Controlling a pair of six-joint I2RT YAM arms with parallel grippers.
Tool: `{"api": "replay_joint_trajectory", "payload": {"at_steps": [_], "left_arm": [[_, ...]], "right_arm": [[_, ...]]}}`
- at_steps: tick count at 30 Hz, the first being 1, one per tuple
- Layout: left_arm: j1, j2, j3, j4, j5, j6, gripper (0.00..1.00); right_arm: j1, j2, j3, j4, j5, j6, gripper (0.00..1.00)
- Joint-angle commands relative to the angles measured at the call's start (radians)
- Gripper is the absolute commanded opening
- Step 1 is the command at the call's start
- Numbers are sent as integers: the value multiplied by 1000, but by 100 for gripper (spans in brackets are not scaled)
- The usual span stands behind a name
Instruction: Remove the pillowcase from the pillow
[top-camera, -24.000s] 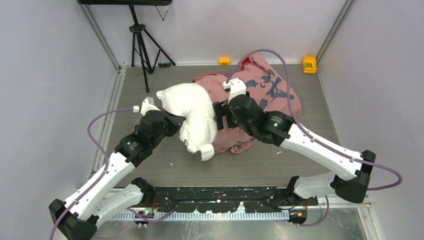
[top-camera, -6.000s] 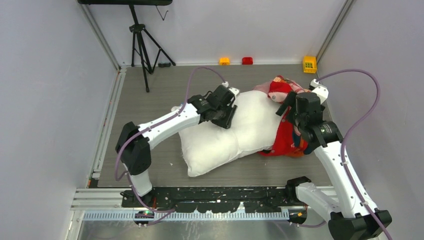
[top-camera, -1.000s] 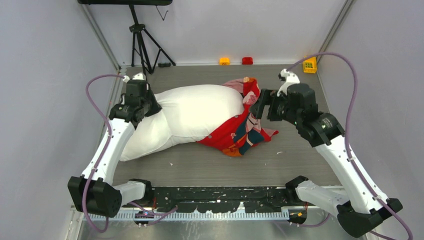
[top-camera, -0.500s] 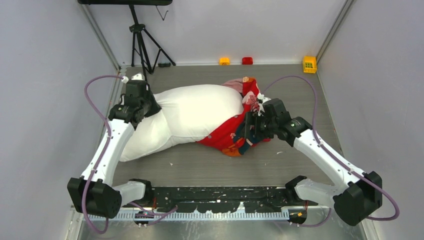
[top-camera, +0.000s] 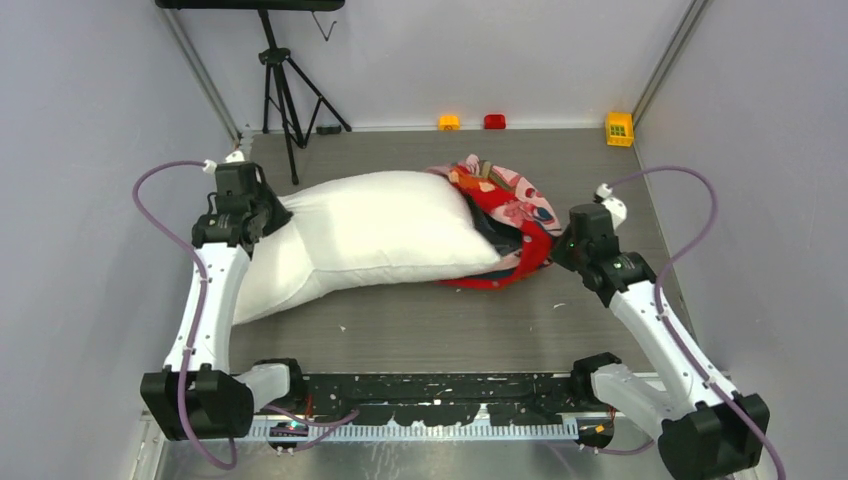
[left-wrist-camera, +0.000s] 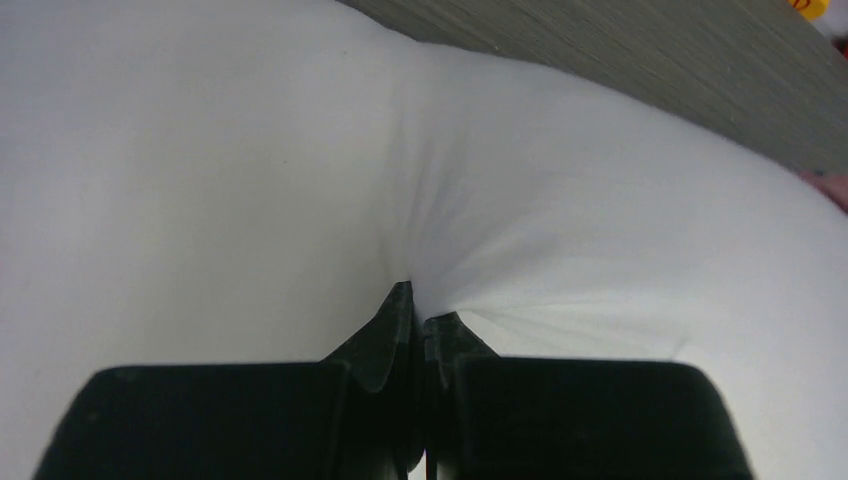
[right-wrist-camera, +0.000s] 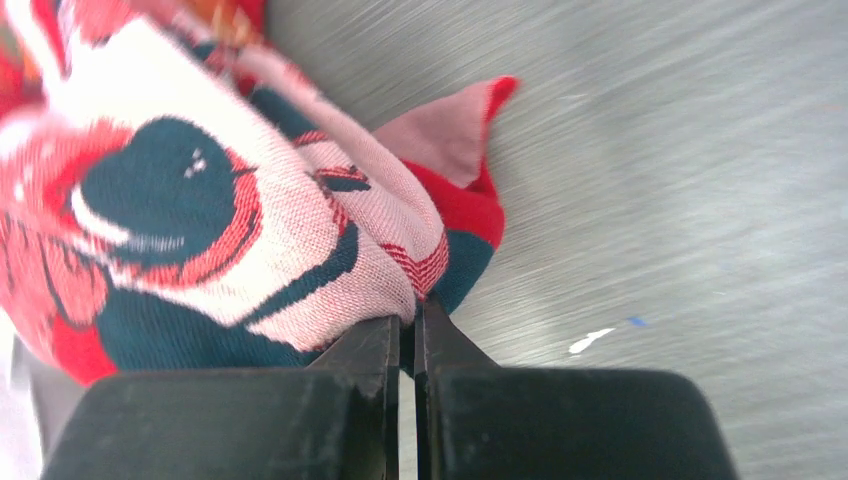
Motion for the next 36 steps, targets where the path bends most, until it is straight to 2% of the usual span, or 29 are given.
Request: {"api": "replay_joint_trajectory", "payload": {"at_steps": [1,3,5,11,15,19,22,26,30,33,36], "left_arm": [[38,-81,23,96,-134,-16,0],[39,-82,18,95,-136,-16,0],[39,-82,11,99,-129,-25,0],[39,-68,-27,164,34,-48,0],[32,-27,-31,190,128,-100,0],[-16,27,16,240,138,-158,0],[-27,84,100,249,96,-166,0],[-24,172,325,184,-80,-138,0],[9,259,530,168,-122,-157,0],[14,323,670,135,-136,-170,0],[12,359,680,182,-50,-213,0]], "right_arm": [[-93,-126,-22,-50,294,92,0],[-97,-170,-25,-66,374,107,0],[-98,-202,-26,-57,388,91,0],[-98,-161,0,53,158,1,0],[-98,-39,110,93,89,-3,0],[-98,136,346,89,84,-8,0],[-99,244,536,88,167,-54,0],[-167,420,899,-24,254,-86,0],[-252,591,1227,-94,183,-52,0],[-270,703,1486,-154,141,-65,0],[-270,793,1621,-168,-1,-81,0]]}}
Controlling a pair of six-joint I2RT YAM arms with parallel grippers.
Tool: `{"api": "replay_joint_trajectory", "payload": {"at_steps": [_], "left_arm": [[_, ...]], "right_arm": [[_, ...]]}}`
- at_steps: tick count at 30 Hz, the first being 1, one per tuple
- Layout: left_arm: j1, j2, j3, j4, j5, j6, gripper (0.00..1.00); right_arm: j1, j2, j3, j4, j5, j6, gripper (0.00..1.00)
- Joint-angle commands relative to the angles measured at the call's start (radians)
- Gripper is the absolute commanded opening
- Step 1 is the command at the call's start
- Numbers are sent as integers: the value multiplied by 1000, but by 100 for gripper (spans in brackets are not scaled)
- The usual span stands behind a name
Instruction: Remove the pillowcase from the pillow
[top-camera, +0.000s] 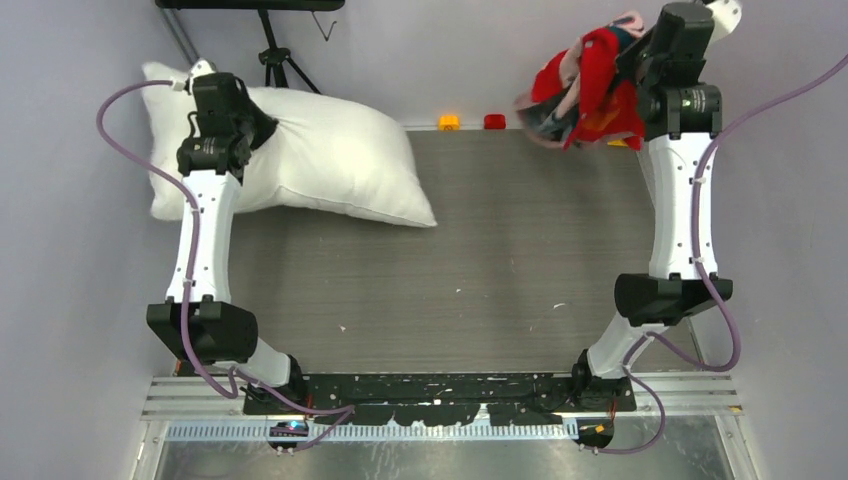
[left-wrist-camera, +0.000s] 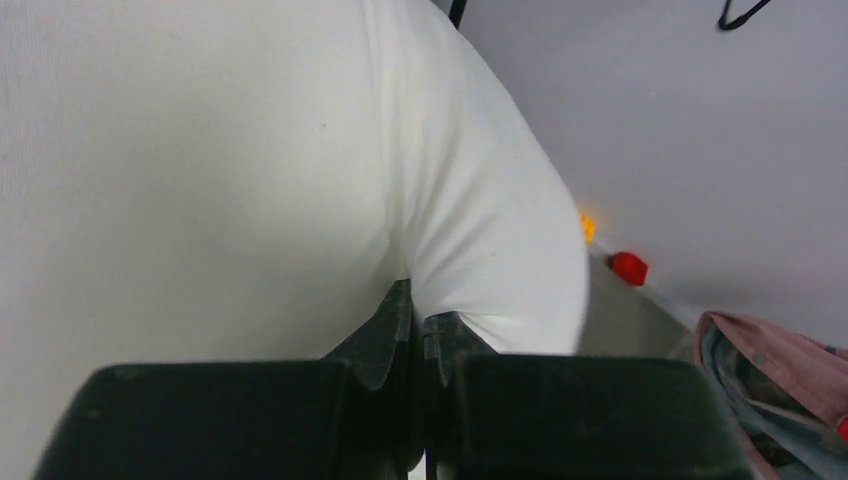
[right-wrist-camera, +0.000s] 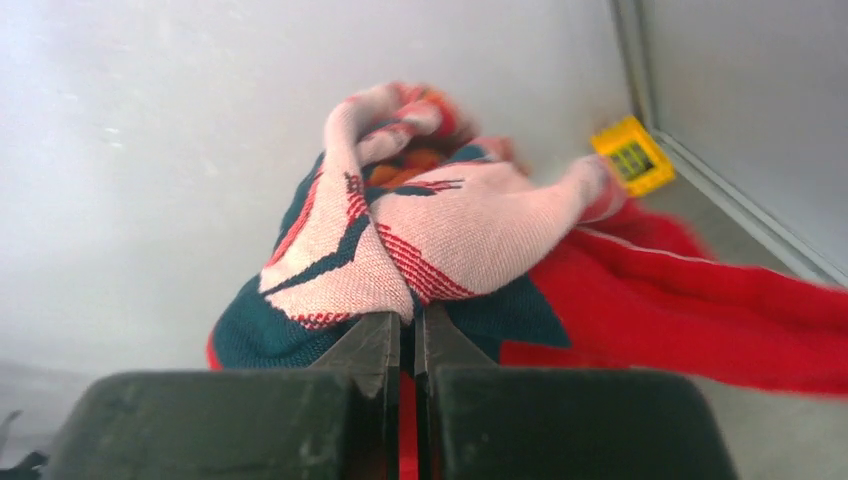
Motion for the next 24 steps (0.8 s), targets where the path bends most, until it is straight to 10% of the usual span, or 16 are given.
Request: {"api": "replay_joint_trajectory", "payload": {"at_steps": [1,7,15,17,20,24], "left_arm": [[7,6,52,182,51,-109,0],[-28,55,-170,337,170,-206,0],[-69,101,-319,377,204,-208,0],[-80,106,-343,384,206,-196,0],[-100,127,-349,387,208,-170,0],[-134,152,-338,384,204,-109,14]], "right_arm": [[2,75,190,27,-199,-5,0],[37,161,53,270,-774,22,0],[135,248,166,261,-801,-27,0],[136,251,189,258,-784,-29,21],[136,242,176,243,-772,-39,82],[135,181,52,220,-750,-77,85]]}}
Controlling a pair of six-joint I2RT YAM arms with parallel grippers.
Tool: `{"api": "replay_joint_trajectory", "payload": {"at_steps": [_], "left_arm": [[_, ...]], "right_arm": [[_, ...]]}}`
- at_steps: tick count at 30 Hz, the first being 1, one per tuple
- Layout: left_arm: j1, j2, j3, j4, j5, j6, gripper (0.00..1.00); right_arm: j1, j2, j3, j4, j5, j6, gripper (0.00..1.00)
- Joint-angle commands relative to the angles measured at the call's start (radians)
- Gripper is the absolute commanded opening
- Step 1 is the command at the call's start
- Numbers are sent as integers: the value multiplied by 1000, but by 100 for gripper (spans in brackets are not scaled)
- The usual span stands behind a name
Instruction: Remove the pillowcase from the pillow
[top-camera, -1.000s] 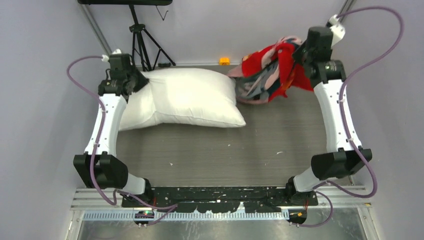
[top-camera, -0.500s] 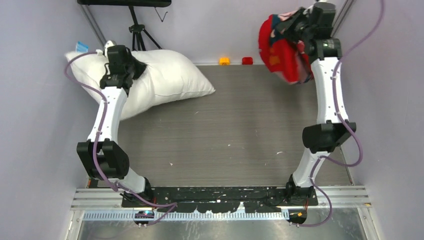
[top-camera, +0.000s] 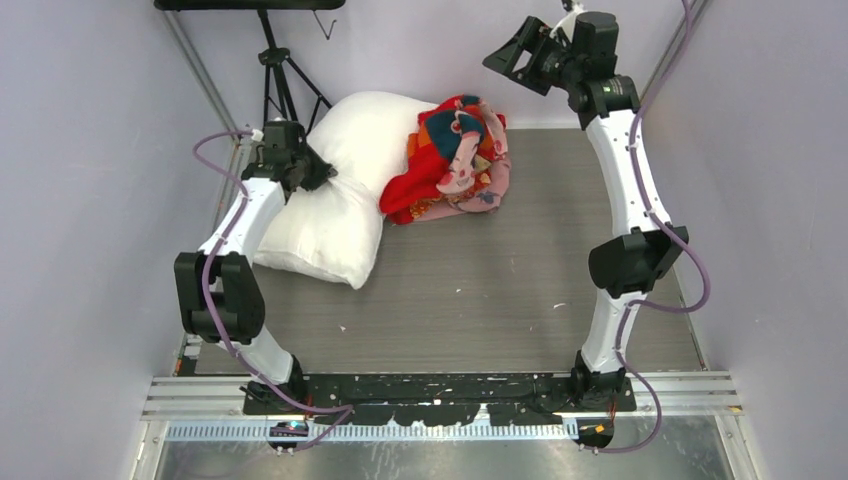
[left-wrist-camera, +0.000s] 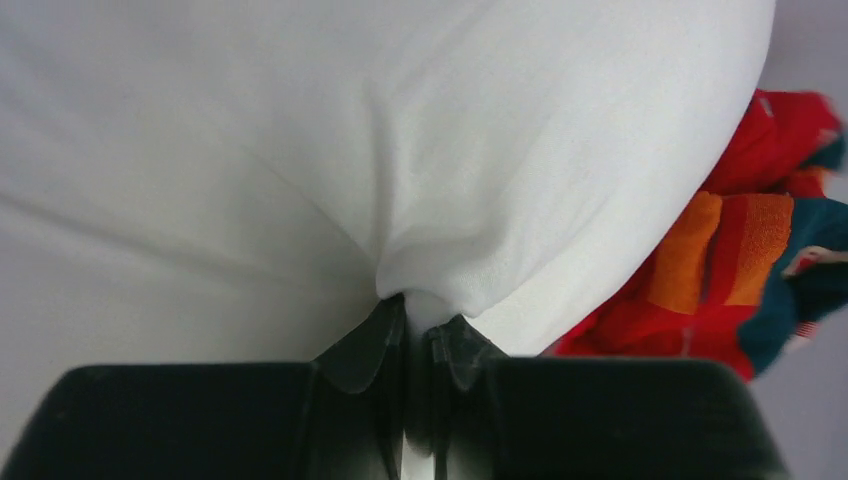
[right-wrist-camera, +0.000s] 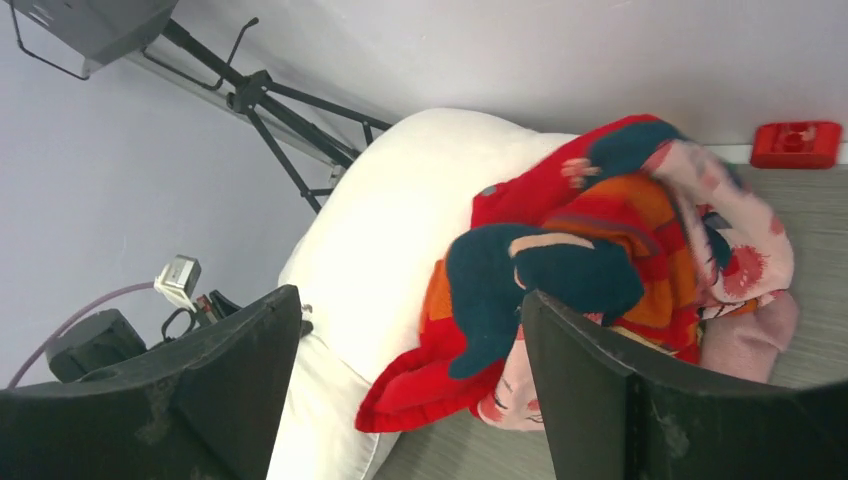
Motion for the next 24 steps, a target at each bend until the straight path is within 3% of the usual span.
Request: {"api": "replay_joint_trajectory", "payload": {"at_steps": [1,4,9,11,16,21,24], "left_arm": [[-40,15,26,123,2,74,21],[-66,-19,19,102,-62,136,41],[-96,-110,29,48,-163,247,85],[-108,-171,22,27,-207,282,97],[-138,-401,-70,23,-326,403,100],[-147,-603,-267,73,-233,374,100],[-159,-708,-432,129,-256,362,98]], "right_arm": [[-12,-141,-92,51,24,-56,86],[-13,-222,-216,64,92,-100,87],[-15,-349,-361,106,215,-164,88],[-15,-404,-447,143,249,-192,88],[-14,-615,-785,392,311,-262,87],[-15,-793,-1079,540,467,-209,87],[-15,-864,-1242,614,484,-181,86]]}}
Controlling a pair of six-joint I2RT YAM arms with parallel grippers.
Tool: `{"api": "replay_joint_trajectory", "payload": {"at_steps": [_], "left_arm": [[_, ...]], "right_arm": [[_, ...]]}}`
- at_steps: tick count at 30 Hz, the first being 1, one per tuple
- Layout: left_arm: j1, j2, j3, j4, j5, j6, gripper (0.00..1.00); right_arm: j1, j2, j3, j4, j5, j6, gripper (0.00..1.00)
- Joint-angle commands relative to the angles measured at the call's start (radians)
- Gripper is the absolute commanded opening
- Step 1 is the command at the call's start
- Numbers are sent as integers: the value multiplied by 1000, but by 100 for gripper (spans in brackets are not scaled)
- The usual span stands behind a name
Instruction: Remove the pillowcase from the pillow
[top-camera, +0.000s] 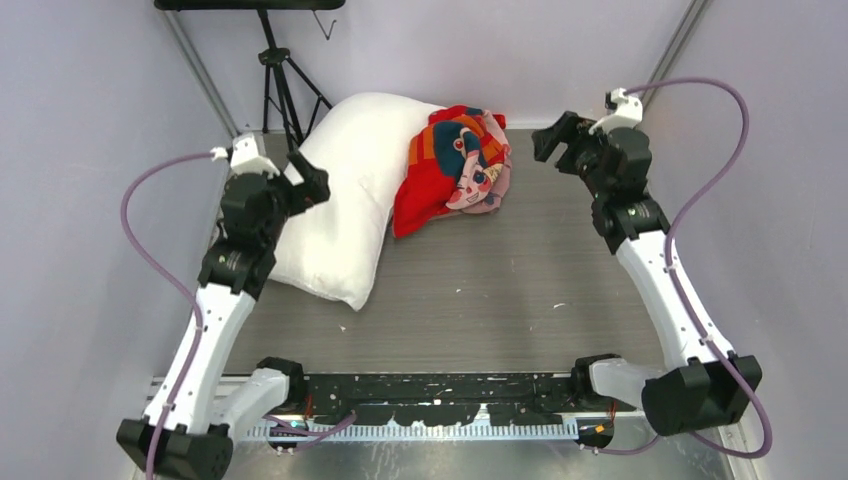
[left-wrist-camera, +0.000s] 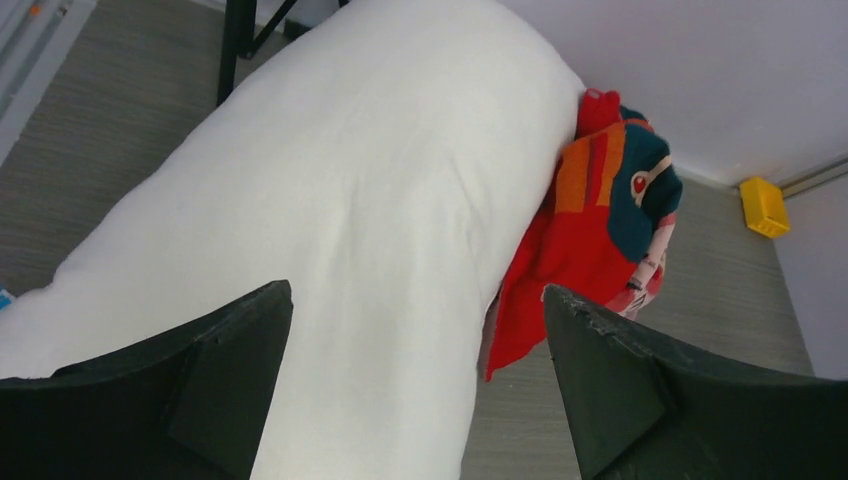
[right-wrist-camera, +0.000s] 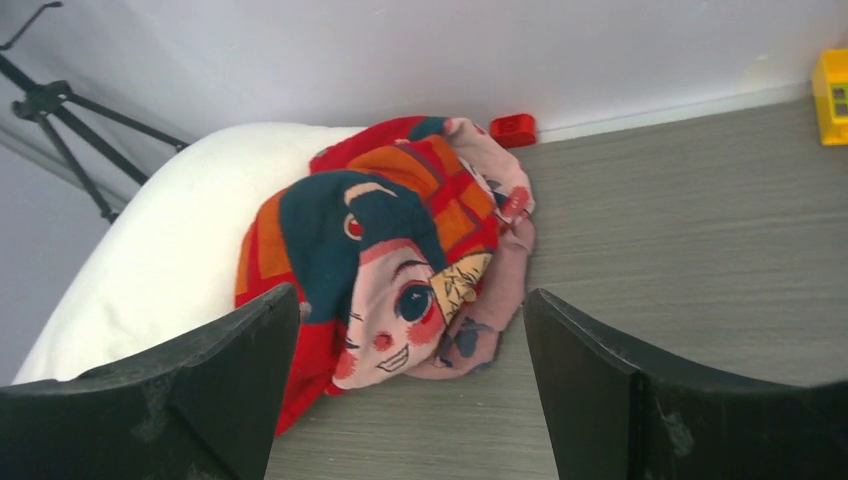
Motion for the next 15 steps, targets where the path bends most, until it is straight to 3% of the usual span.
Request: {"api": "replay_joint_trajectory", "payload": {"at_steps": [1,5,9,15], "left_arm": [[-16,-87,-206,60,-25,12,98],[-16,-195,-390,114,-24,32,98],[-23,-275,-621,309,-84,48,97],[-23,-186,-685,412,-232,226,100]], "right_arm": [[2,-106,-209,218,102,34,88],[1,-217,-517,357,169,18,90],[5,-266,-805,622,212,-26,91],[8,-207,-871,712,271,-139,92]]}}
